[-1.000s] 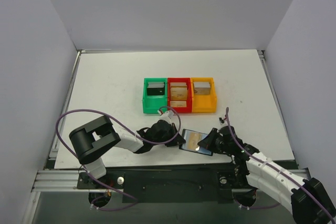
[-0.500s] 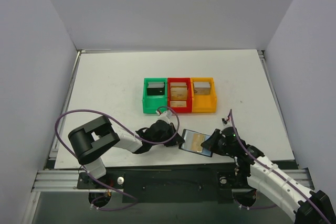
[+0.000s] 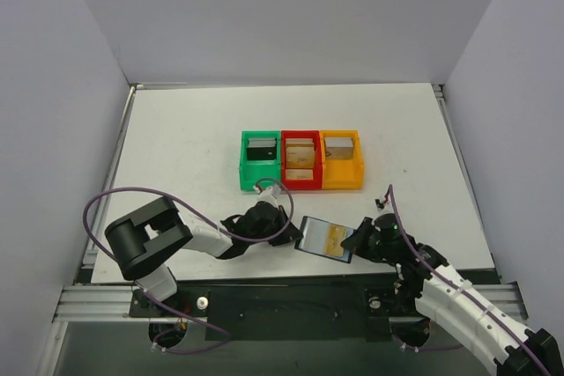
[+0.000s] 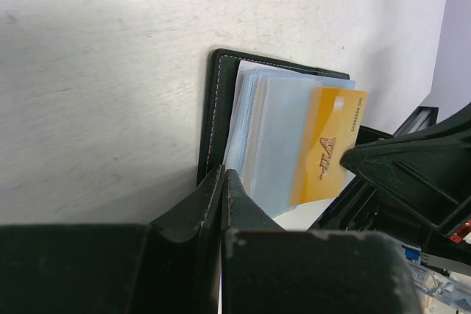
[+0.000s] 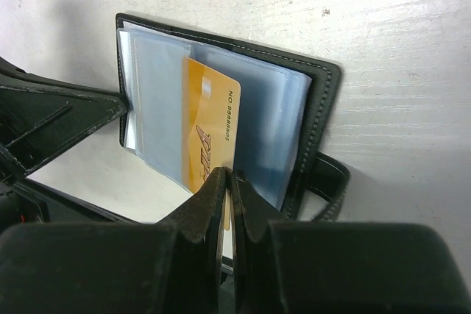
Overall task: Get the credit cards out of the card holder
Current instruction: Remove the credit card from the card holder, then place the credit card in the storage box.
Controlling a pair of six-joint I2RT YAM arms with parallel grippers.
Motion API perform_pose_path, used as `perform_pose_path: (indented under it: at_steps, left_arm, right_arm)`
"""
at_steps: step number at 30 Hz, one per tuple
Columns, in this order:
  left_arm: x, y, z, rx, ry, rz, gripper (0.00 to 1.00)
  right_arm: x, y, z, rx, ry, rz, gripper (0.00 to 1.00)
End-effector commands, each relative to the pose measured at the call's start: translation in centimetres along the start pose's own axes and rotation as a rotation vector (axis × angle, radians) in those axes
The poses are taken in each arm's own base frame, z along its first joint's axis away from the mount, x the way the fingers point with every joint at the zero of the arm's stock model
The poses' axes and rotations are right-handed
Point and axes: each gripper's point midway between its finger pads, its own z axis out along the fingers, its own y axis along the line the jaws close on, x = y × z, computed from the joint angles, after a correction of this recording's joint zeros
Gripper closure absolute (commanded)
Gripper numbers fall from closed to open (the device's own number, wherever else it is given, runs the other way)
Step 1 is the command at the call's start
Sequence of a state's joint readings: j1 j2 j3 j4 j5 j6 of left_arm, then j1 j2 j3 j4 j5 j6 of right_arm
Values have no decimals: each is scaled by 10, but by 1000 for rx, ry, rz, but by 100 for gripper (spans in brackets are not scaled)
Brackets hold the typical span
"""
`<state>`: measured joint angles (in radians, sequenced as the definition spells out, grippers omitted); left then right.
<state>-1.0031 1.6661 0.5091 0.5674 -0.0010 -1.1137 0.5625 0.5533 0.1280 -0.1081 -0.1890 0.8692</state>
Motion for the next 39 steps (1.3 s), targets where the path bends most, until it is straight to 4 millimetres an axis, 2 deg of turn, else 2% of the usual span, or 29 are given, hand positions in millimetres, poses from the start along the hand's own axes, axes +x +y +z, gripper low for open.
perform_pose_path:
  at_steps: [1,5,7,9,11,12,14,17,21,26,29,31,33,34,35,36,37,39]
  left_arm:
    - [-7,44,-13,-147,-39,11,100]
    - [-14,49,-23,-148,-66,-3,100]
    - [-20,46,-28,-126,-84,3,100]
    - [-28,33,-34,-65,-106,30,100]
    - [-37,13,-44,7,-143,62,82]
    - [-44,2,-50,43,-162,75,64]
    - [-53,-12,-57,78,-178,89,48]
    - [-62,-28,-67,116,-196,97,37]
    - [-76,-45,-84,170,-229,95,33]
    - [-89,-59,-107,278,-286,86,28]
    - [-93,-76,-128,433,-351,144,26]
    - [-95,-84,-143,510,-394,179,21]
    - [-97,-92,-156,564,-405,205,11]
    - [-91,-98,-164,610,-379,246,9]
    - [-96,-104,-170,636,-382,270,9]
    - [-91,-110,-177,678,-353,311,9]
    - [-94,-114,-182,695,-347,328,9]
    - [-96,-124,-193,742,-313,374,9]
  right_arm:
    - [-9,2,-9,33,-14,-24,100]
    - [-15,11,-13,5,-26,-37,100]
    - [-19,19,-15,-21,-35,-50,100]
    - [-26,29,-19,-49,-50,-62,100]
    - [-34,40,-23,-75,-65,-72,100]
    - [-35,43,-24,-79,-63,-75,100]
    - [-46,58,-31,-111,-82,-85,100]
    - [-52,71,-37,-143,-84,-103,100]
    - [-60,87,-46,-185,-90,-117,100]
    - [-59,127,-61,-349,-38,-172,100]
    - [-54,153,-73,-465,27,-198,100]
    - [-51,168,-81,-531,72,-210,100]
    - [-44,179,-88,-589,137,-233,100]
    - [-42,181,-86,-589,173,-235,100]
    - [-38,188,-95,-630,206,-268,100]
    - [-32,185,-92,-615,255,-267,100]
    - [-31,191,-100,-647,281,-300,100]
    - [-24,190,-107,-648,334,-349,100]
